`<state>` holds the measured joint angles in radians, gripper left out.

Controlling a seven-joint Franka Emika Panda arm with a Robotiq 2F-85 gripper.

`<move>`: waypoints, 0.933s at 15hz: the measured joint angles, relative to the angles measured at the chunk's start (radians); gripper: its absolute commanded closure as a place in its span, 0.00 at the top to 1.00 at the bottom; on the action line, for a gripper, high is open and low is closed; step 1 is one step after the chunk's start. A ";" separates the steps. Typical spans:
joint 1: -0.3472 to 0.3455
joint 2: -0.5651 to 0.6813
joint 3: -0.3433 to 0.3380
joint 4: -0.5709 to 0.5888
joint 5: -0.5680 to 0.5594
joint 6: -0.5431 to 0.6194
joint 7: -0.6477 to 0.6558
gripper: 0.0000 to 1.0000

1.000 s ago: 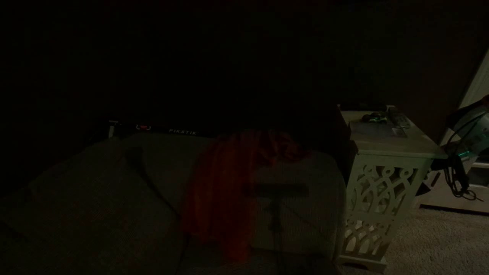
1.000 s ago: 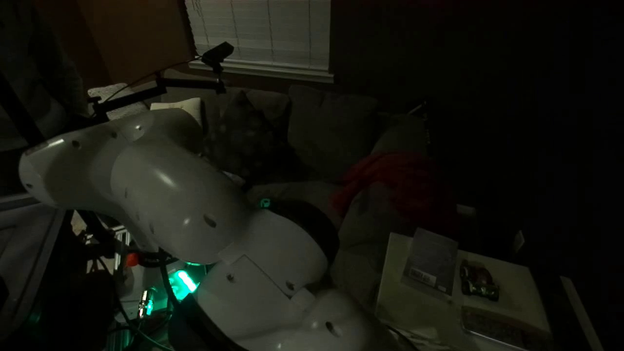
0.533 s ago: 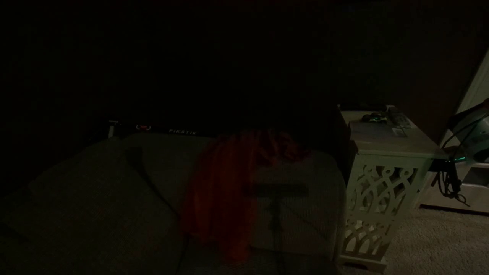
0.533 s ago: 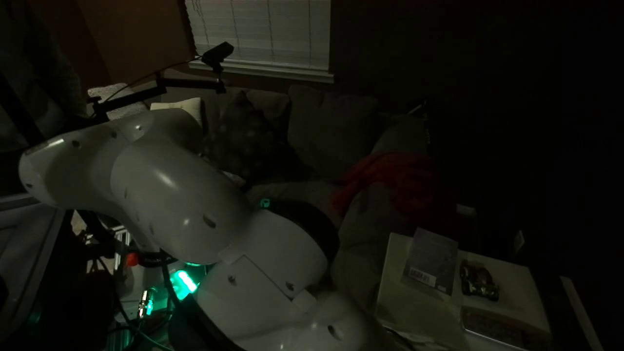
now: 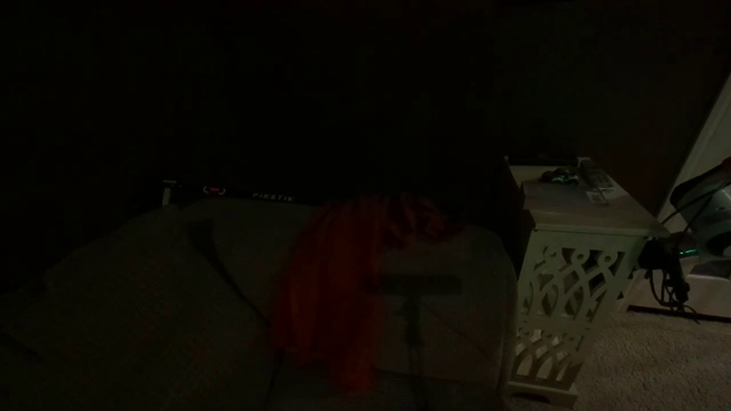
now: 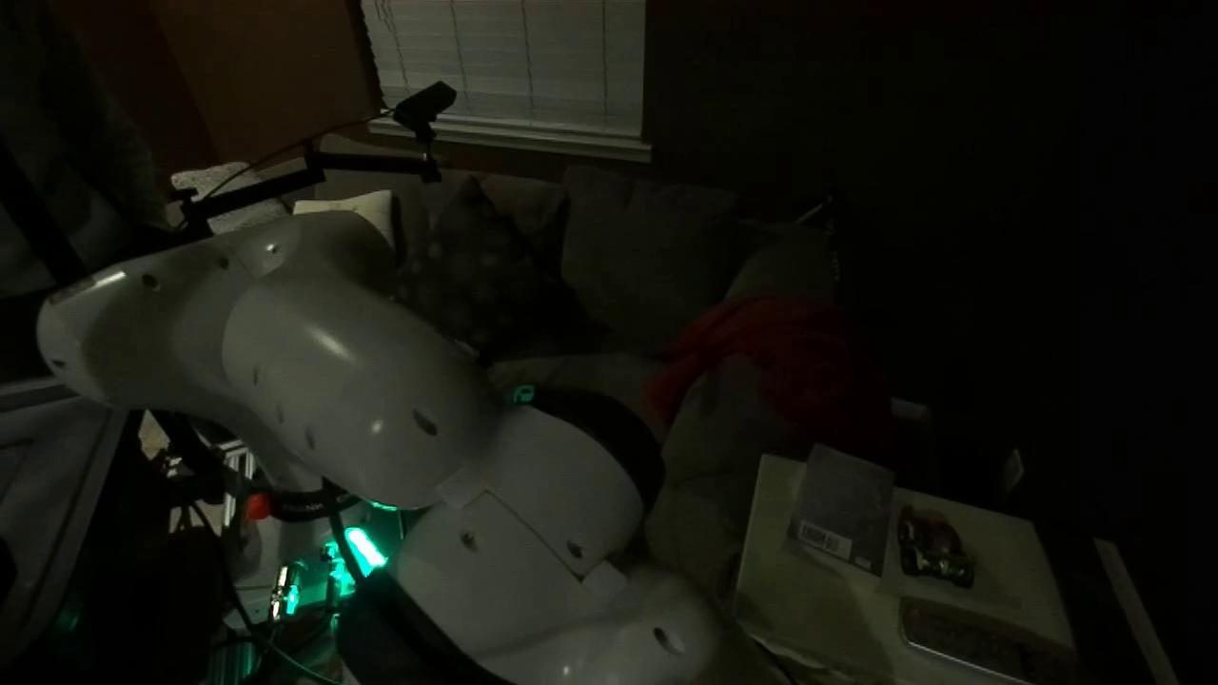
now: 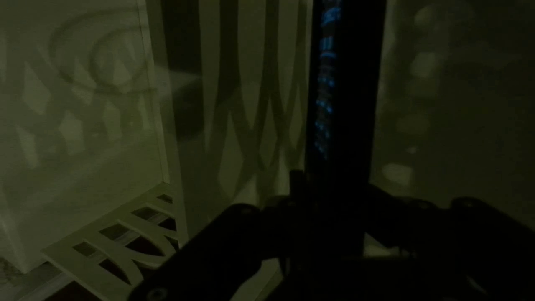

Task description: Move the remote from the top of the cabinet to the middle shelf

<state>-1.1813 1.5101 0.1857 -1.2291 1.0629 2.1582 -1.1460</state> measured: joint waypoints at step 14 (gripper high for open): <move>0.104 0.001 -0.073 -0.053 0.252 0.116 0.018 0.07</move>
<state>-1.0773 1.5114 0.1131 -1.2825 1.3147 2.2738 -1.1279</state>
